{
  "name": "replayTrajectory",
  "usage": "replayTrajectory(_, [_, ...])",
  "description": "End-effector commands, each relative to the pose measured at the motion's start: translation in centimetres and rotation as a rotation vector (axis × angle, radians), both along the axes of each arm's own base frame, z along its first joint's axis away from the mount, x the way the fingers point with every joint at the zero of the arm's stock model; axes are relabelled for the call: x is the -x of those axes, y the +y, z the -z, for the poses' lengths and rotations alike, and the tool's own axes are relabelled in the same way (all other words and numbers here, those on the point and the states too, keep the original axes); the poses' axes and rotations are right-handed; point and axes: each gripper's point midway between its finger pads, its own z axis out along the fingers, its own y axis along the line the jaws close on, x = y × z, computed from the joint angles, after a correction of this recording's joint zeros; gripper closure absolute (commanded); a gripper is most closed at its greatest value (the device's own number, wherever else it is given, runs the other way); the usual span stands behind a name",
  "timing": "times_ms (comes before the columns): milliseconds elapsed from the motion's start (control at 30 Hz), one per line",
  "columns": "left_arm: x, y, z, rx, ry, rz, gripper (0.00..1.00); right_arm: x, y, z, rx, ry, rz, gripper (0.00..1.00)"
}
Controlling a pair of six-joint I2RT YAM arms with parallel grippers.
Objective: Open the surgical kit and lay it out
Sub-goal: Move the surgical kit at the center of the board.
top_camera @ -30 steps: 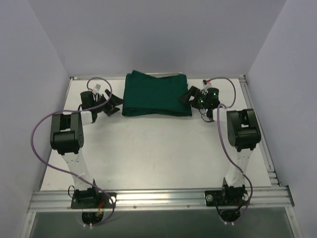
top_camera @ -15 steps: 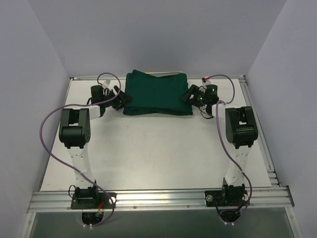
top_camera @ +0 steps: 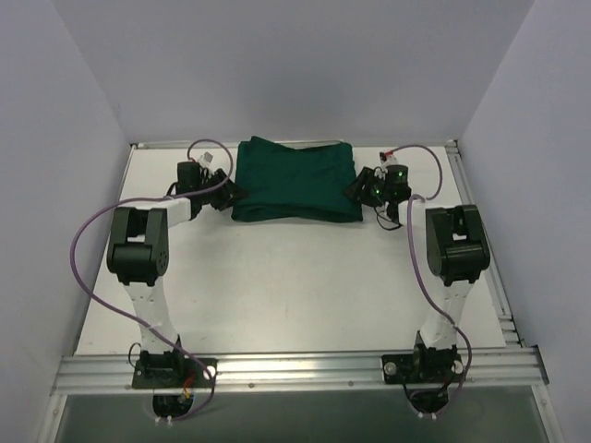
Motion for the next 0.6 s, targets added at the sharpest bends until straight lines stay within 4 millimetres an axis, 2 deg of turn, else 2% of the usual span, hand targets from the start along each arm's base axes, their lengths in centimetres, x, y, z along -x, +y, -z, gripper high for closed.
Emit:
replayTrajectory(0, [4.5,-3.1,-1.4,-0.001,0.036,0.102,0.67,3.6,3.0,-2.1,-0.02,-0.006,-0.118,0.7])
replayTrajectory(33, [4.9,-3.1,-1.4,-0.009,0.04,0.093,0.68,4.0,2.9,-2.1,-0.02,-0.003,-0.115,0.71])
replayTrajectory(67, [5.5,-3.1,-2.2,-0.011,0.027,0.092,0.7,4.4,2.9,-2.1,-0.022,0.0,-0.115,0.71])
replayTrajectory(100, [6.8,-3.1,-1.5,-0.019,0.056,0.092,0.73,4.8,3.0,-2.7,-0.024,-0.012,-0.119,0.71])
replayTrajectory(133, [7.4,-3.0,-1.4,-0.03,0.063,0.081,0.75,5.6,2.8,-2.2,-0.022,0.006,-0.119,0.71])
replayTrajectory(167, [8.1,-2.9,-2.3,-0.035,0.051,0.076,0.76,6.1,2.9,-2.1,-0.021,0.013,-0.122,0.71])
replayTrajectory(200, [9.4,-2.5,-1.5,-0.047,0.079,0.07,0.76,6.5,3.0,-2.7,-0.023,0.004,-0.125,0.71])
replayTrajectory(233, [10.1,-2.2,-1.4,-0.062,0.086,0.063,0.76,7.6,2.9,-2.1,-0.024,0.026,-0.125,0.71])
replayTrajectory(267, [10.6,-1.8,-2.3,-0.078,0.065,0.049,0.75,8.2,3.1,-2.1,-0.029,0.029,-0.13,0.71])
replayTrajectory(300, [11.4,-1.4,-2.0,-0.094,0.083,0.046,0.72,8.8,3.6,-3.2,-0.036,0.008,-0.138,0.71])
replayTrajectory(333, [12.4,-0.9,-1.3,-0.117,0.116,0.044,0.7,9.3,3.7,-3.4,-0.036,0.004,-0.138,0.71])
replayTrajectory(367, [12.7,-0.5,-1.7,-0.132,0.11,0.037,0.68,10.3,3.7,-2.9,-0.033,0.02,-0.139,0.71])
replayTrajectory(400, [13.3,-0.3,-1.5,-0.144,0.135,0.04,0.67,10.7,3.8,-3.7,-0.037,0.003,-0.137,0.71])
replayTrajectory(467, [13.6,0.1,-1.7,-0.162,0.138,0.04,0.63,12.0,4.1,-3.5,-0.058,0.015,-0.137,0.71])
replayTrajectory(500, [13.5,0.3,-1.8,-0.167,0.138,0.035,0.61,12.3,4.2,-4.2,-0.068,-0.003,-0.135,0.71])
replayTrajectory(567, [13.1,0.6,-2.0,-0.166,0.136,0.021,0.5,13.0,4.9,-4.4,-0.083,-0.002,-0.138,0.71])
